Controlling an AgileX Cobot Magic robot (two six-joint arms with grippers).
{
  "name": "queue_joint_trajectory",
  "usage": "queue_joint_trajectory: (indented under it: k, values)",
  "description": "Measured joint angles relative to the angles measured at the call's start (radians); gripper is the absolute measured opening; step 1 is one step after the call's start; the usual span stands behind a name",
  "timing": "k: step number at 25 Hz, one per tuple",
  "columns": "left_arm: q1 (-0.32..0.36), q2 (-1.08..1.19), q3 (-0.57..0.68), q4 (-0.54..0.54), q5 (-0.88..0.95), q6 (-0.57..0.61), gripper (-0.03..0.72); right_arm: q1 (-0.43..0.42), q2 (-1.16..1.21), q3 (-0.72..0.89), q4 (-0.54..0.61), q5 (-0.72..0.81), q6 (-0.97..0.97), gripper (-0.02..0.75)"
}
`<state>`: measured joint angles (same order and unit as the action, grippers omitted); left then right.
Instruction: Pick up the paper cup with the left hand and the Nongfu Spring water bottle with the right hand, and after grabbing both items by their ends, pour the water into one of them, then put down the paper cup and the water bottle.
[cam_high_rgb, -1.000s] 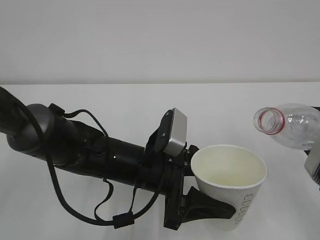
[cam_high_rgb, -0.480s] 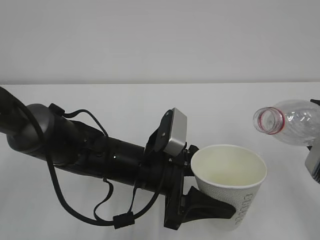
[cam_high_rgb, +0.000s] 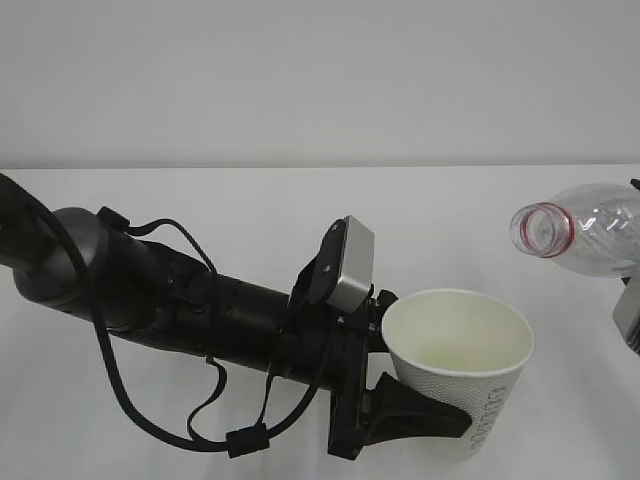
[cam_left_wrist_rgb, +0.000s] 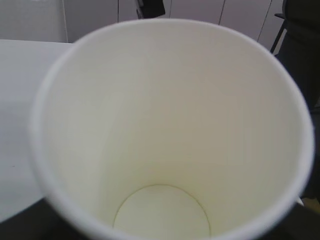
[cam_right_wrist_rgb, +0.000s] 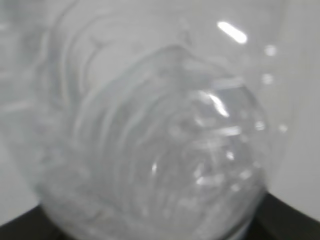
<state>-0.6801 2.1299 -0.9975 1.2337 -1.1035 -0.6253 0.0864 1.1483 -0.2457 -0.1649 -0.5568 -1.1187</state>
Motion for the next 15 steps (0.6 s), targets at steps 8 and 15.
queue_joint_trajectory:
  k: [8, 15]
  values:
    - [0.000, 0.000, 0.000, 0.000, 0.000, 0.000, 0.531, 0.000, 0.000, -0.017, 0.000, -0.005, -0.041, 0.450]
    - [0.000, 0.000, 0.000, 0.000, 0.000, 0.000, 0.531, 0.000, 0.000, -0.027, 0.000, -0.010, -0.059, 0.450]
